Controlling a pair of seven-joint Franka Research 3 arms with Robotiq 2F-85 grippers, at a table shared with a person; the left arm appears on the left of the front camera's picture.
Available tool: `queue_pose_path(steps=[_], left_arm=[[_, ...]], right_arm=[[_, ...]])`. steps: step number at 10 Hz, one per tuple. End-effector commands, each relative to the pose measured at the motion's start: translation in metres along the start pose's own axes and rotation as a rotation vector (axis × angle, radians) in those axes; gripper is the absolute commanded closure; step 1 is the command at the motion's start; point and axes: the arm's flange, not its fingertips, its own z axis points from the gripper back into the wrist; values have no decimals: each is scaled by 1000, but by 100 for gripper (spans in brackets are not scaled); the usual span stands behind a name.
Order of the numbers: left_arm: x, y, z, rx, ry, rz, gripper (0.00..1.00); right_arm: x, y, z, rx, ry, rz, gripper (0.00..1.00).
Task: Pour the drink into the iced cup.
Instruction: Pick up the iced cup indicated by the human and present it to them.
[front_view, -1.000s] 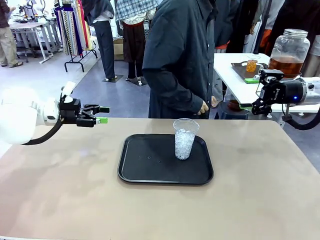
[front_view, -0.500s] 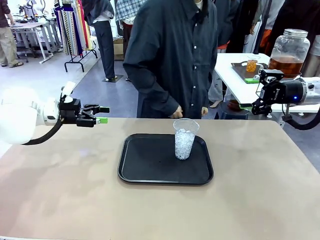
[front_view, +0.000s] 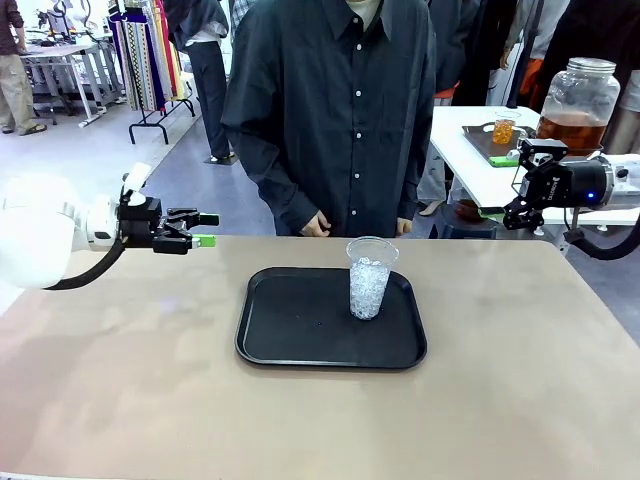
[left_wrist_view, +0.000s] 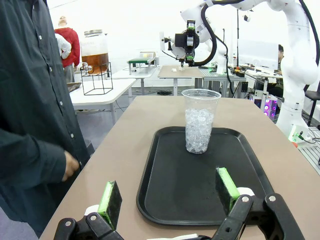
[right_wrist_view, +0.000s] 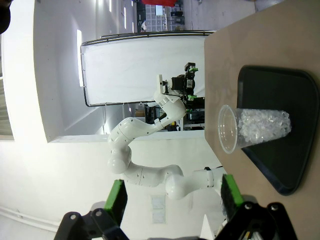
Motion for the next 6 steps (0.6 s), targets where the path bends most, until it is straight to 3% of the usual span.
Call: queue_pose_path(steps=[1, 6], left_arm=[[2, 2, 0, 2, 0, -6, 0], [2, 2, 0, 2, 0, -6, 0]], right_arm=[[0, 1, 0, 0, 0, 3, 0], [0, 1, 0, 0, 0, 3, 0]])
